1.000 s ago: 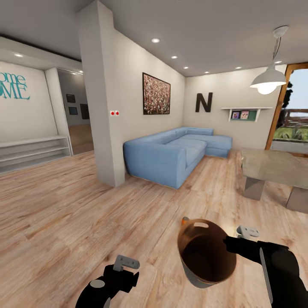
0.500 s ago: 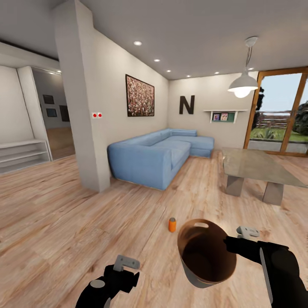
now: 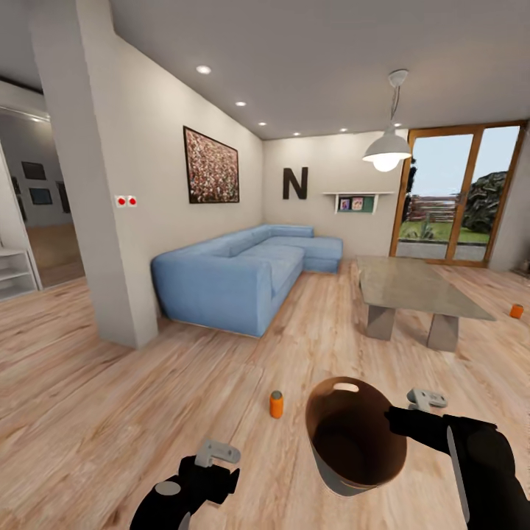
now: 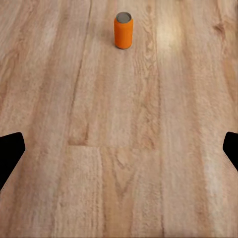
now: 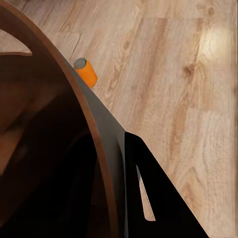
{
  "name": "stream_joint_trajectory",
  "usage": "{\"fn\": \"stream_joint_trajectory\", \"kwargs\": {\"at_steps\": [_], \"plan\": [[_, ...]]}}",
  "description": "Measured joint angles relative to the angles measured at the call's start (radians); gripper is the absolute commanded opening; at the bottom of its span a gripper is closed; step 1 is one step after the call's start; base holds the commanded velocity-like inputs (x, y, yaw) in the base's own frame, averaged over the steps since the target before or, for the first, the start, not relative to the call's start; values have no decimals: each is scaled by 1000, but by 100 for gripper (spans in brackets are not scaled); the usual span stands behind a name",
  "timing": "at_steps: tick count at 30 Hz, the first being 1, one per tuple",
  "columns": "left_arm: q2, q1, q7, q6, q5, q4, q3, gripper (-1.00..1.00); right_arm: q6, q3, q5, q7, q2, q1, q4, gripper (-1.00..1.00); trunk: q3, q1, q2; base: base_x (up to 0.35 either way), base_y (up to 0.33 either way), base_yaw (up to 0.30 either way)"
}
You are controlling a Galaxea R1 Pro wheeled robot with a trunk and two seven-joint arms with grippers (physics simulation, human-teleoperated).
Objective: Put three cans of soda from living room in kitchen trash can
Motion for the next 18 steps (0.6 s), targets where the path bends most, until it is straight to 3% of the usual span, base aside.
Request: {"fn": "stream_joint_trajectory", "kwargs": {"at_steps": [13, 18], "plan": [[1, 0, 0, 0, 0, -3, 0, 100, 0, 0, 1, -1, 0, 0, 0, -100, 6, 0, 0, 313, 0, -176], [1, 0, 0, 0, 0, -4, 1, 100, -1, 0, 4, -2, 0, 0, 0, -100, 7, 0, 0, 144, 0, -74]]}}
